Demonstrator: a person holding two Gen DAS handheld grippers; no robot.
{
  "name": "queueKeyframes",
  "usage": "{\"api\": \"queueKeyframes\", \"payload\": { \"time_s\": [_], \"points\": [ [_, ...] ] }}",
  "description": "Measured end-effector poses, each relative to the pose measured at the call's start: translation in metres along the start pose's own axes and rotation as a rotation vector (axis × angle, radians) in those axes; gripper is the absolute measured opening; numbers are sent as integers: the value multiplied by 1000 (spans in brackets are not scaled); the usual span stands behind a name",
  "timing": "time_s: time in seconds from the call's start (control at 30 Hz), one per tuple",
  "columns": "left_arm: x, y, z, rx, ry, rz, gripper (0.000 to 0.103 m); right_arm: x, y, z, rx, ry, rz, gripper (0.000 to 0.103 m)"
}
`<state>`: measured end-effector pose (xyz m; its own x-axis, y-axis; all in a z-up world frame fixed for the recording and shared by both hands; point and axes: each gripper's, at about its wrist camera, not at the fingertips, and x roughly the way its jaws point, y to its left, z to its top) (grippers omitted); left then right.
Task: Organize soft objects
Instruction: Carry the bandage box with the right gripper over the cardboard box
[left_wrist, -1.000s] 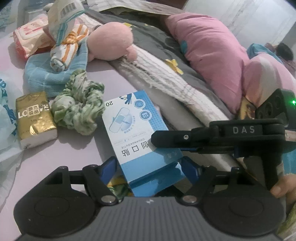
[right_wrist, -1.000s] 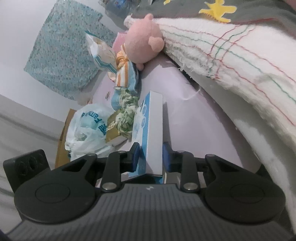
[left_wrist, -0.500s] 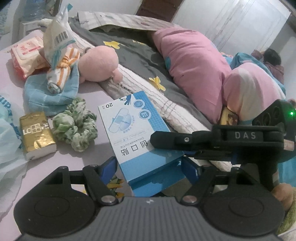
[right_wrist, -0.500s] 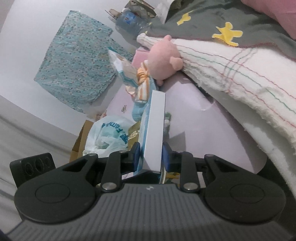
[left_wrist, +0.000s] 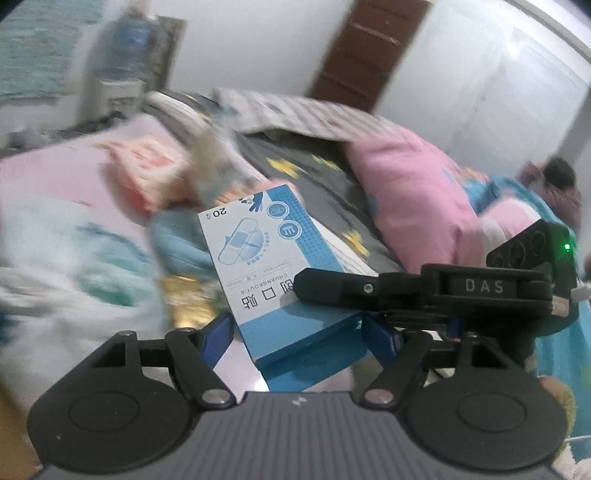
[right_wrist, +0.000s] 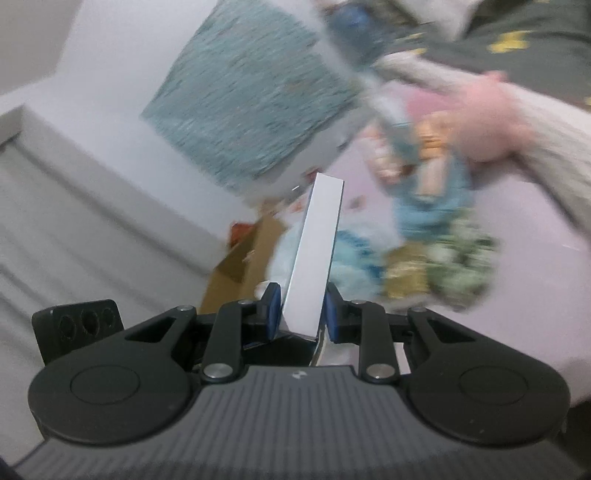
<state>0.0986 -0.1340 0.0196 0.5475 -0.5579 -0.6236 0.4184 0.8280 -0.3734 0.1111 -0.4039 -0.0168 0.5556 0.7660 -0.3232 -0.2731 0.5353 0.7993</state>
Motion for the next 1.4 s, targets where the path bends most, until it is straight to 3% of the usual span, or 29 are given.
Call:
{"api": "queueKeyframes", "payload": {
  "time_s": [0.27, 0.4, 0.6, 0.83, 0.93, 1.07, 1.23, 1.4],
  "points": [
    [-86, 76, 15, -106, -108, 218, 77, 121, 92, 21, -120, 200, 163, 24],
    [-118, 132, 28, -169, -111, 335, 77, 201, 137, 28, -142, 330, 199, 24],
    [-128, 241, 49, -306, -32, 413, 77, 329, 181, 29, -119, 507, 137, 24],
    [-110, 345, 60, -442, 66, 426, 78, 431, 188, 24, -61, 584, -15, 25],
    [-100, 368, 59, -474, 94, 436, 77, 453, 185, 17, -74, 586, -89, 24],
    [-85, 387, 58, -493, 131, 459, 76, 472, 175, 11, -78, 585, -160, 32],
    [-81, 398, 53, -523, 150, 491, 76, 473, 176, 16, -114, 561, -149, 49],
    [-82, 404, 51, -560, 152, 502, 76, 467, 175, 37, -116, 503, -111, 52]
  ]
}}
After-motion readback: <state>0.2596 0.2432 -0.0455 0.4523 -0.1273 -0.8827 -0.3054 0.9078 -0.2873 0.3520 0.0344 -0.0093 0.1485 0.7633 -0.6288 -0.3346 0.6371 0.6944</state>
